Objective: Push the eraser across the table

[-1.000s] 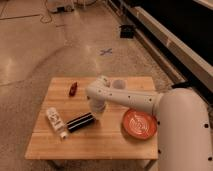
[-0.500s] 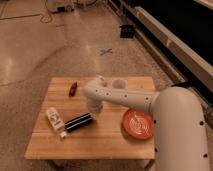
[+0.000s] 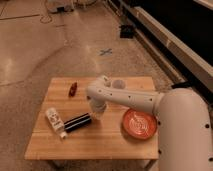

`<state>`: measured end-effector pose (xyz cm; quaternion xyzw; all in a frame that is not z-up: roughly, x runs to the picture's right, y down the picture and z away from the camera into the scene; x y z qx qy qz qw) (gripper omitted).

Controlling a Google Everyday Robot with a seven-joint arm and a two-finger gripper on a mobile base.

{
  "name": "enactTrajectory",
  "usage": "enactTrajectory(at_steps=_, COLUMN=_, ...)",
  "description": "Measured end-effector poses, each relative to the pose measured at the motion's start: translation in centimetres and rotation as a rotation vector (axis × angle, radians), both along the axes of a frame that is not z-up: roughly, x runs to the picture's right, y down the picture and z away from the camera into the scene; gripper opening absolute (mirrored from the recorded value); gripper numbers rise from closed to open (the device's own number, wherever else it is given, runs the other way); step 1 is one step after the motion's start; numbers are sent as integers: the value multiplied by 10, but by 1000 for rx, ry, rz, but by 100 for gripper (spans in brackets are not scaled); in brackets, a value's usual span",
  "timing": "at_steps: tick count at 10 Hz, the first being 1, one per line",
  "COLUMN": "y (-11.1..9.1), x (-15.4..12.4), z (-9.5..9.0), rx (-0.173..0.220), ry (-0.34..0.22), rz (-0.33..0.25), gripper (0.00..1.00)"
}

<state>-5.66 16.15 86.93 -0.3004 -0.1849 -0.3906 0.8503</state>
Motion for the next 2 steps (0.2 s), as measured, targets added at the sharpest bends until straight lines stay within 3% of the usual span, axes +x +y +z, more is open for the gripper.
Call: enactTrajectory(at_steps=2, y=-1, x=-16, z=-3, rx=5, ry=-10, rz=-4, gripper=27)
